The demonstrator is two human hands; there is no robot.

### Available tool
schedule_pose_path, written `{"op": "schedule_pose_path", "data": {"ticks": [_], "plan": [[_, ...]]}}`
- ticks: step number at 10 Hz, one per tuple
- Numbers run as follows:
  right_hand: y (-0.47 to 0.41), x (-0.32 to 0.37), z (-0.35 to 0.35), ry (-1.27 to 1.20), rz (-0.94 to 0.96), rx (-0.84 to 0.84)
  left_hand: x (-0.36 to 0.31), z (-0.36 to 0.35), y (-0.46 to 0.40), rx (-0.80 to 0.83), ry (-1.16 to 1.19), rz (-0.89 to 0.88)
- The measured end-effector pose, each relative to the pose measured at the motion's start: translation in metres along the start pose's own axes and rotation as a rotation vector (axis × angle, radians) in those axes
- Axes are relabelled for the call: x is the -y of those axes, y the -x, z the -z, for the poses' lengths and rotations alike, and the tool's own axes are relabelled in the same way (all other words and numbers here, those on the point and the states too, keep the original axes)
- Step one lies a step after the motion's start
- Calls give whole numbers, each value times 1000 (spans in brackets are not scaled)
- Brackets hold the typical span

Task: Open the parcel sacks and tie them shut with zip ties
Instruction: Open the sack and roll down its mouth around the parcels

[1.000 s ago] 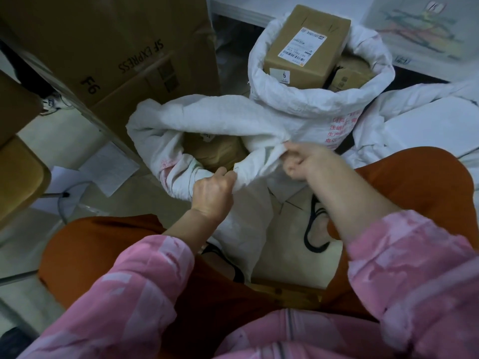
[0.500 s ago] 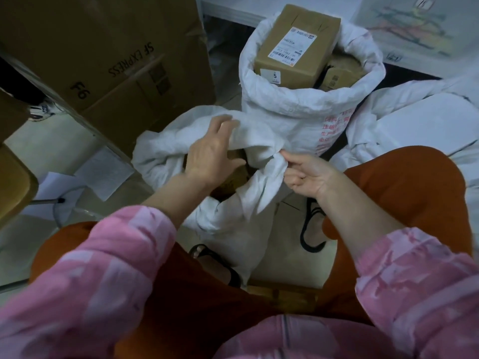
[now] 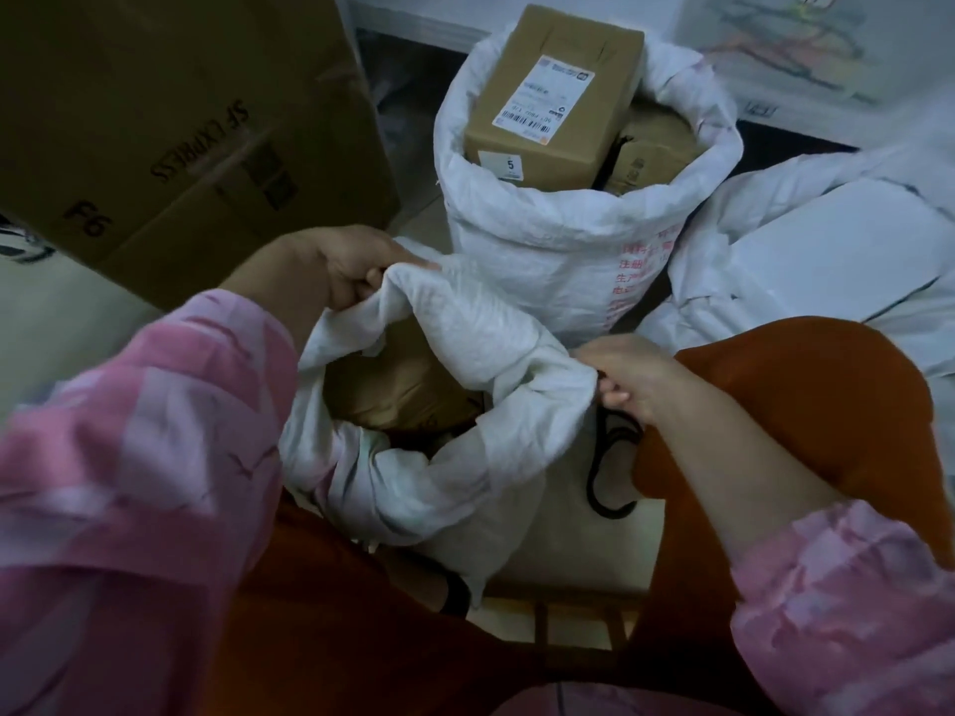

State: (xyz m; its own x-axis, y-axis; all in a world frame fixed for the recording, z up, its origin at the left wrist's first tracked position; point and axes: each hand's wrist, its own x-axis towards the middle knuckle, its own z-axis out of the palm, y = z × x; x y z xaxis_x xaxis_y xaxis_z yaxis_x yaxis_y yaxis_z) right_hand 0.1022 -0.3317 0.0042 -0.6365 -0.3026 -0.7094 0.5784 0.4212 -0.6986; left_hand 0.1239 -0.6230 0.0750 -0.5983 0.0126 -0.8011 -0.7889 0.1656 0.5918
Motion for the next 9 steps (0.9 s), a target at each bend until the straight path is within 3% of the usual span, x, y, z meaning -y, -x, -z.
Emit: {"op": "schedule_pose_path", "data": {"ticks": [1, 2, 3, 4, 5, 6, 7, 8, 9], "plan": [[13, 20, -9, 545, 430, -534, -5, -12, -15, -222, -48, 10], [37, 32, -42, 630, 629, -447, -11, -21, -21, -353, 10, -39], [32, 22, -74, 717, 715, -371, -8, -13, -47, -317, 55, -9], [11, 16, -73, 444, 720, -367, -13, -19, -29, -232, -37, 27], [-8, 19, -60, -26, 421, -228, -21, -42, 1, -502, -433, -122], [-22, 18, -47, -309, 219, -106, -9, -60, 18, -760, -833, -348], [-27, 19, -39, -447, 158, -8, 14, -61, 16, -815, -1087, -450], [-25, 21, -33, -556, 93, 112, 20, -54, 12, -702, -1062, -515], [-22, 20, -20, -488, -23, 179, 7, -39, 18, -411, -794, -317]]}}
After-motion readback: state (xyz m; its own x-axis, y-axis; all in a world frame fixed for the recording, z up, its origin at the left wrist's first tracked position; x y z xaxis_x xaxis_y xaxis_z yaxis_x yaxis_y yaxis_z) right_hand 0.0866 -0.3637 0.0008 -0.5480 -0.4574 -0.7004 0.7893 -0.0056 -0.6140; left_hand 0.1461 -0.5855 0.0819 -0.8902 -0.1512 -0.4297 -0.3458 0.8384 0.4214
